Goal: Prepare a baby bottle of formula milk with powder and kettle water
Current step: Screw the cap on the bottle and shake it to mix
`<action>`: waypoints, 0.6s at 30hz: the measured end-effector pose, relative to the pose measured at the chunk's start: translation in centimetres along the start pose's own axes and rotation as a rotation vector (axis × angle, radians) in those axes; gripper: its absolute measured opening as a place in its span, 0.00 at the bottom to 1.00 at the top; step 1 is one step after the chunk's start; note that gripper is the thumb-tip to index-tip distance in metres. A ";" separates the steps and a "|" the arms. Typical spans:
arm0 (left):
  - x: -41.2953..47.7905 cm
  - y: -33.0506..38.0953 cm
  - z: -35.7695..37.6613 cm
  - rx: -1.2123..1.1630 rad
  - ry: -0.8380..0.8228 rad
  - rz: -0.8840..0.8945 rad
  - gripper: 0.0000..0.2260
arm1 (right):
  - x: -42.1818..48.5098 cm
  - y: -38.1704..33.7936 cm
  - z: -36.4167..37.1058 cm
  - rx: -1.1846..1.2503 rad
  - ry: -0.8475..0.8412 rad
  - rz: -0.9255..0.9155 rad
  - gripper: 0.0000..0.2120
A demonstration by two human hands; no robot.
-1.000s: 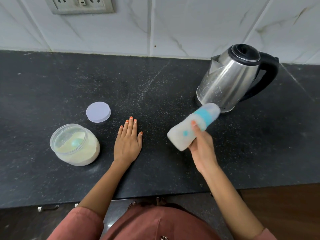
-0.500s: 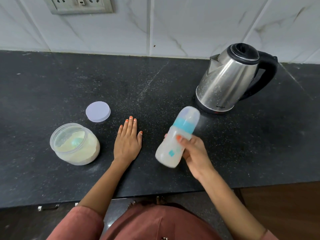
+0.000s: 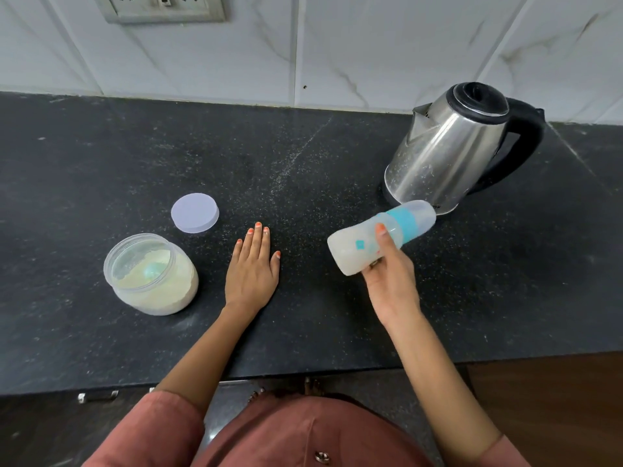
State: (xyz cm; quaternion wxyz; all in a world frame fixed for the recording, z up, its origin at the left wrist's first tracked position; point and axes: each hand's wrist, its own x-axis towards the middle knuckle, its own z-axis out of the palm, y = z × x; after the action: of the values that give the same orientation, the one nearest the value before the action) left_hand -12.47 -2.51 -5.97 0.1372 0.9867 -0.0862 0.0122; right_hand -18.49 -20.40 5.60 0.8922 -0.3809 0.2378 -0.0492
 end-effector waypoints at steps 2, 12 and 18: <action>-0.1 0.0 -0.1 -0.008 0.007 -0.006 0.25 | -0.6 0.4 0.0 -0.160 -0.083 0.009 0.08; -0.2 0.1 -0.1 -0.010 0.006 0.005 0.23 | 0.2 -1.1 0.2 -0.005 0.014 -0.063 0.10; -0.1 0.1 -0.1 -0.019 0.010 0.002 0.23 | -1.7 0.2 -0.4 -0.395 -0.186 0.083 0.13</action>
State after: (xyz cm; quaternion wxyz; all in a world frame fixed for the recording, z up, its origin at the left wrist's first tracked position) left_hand -12.57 -2.53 -5.83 0.1467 0.9852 -0.0867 0.0164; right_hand -20.23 -20.04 5.87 0.8196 -0.5409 0.1751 0.0705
